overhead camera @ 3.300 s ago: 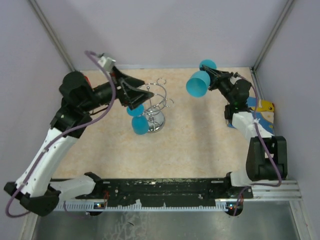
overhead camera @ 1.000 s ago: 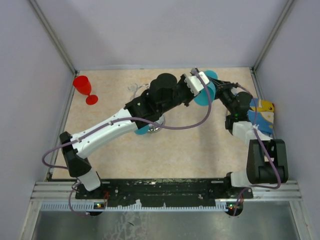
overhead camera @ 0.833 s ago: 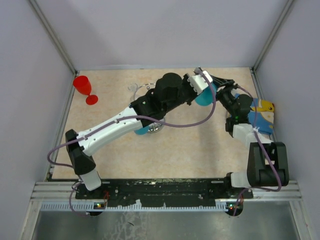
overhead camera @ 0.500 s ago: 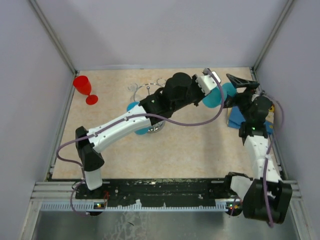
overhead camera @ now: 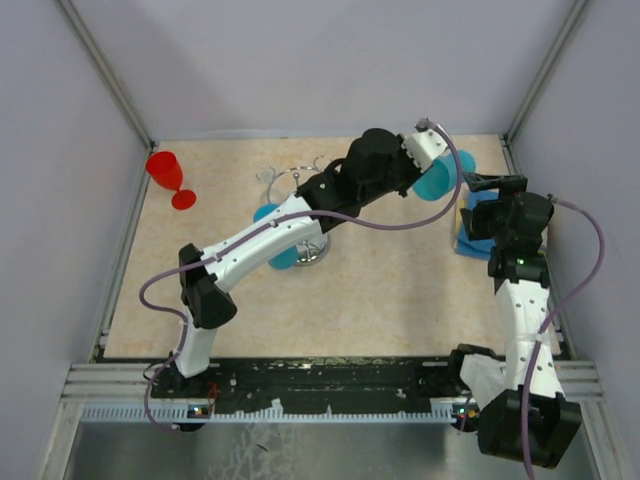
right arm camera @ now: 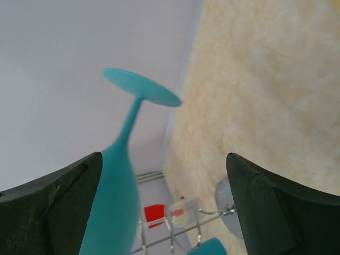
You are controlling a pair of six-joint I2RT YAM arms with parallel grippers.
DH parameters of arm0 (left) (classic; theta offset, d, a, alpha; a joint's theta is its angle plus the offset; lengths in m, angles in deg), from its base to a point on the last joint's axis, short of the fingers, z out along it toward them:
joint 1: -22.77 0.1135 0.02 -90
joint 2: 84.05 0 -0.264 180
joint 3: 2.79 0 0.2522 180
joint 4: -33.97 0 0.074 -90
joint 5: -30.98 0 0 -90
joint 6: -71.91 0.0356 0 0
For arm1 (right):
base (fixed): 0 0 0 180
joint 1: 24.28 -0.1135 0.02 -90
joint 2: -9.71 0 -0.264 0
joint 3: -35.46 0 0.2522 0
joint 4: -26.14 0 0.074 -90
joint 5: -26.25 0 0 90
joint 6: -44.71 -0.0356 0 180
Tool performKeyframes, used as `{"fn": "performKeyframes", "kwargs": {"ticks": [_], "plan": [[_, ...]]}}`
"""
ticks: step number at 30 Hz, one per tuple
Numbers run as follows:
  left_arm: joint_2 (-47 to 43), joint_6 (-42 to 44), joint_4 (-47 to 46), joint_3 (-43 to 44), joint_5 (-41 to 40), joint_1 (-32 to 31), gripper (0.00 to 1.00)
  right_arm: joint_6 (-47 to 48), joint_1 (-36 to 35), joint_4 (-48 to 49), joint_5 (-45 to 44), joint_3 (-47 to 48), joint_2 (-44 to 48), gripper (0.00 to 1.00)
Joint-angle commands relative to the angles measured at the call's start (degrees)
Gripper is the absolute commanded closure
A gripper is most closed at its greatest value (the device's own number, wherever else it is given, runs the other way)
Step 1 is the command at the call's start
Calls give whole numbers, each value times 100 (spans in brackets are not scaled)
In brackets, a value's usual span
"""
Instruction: Take the wine glass off the wine glass rack
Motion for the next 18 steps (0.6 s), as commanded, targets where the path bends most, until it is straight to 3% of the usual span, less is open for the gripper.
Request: {"fn": "performKeyframes", "kwargs": {"ticks": [1,6,9,18], "plan": [[148,-200,-72,465,-69,70,100,547,39,-459,-538,225,275,1],[516,-218,56,728,-59,101,100,1407,38,-1372,-2070,840,990,1],[951,-300,505,1319,107,125,100,1855,30,-1713,-2694,1259,1198,1],[985,-832,1533,1572,432,295,100,2468,34,-2269,-3501,1980,1331,1]]}}
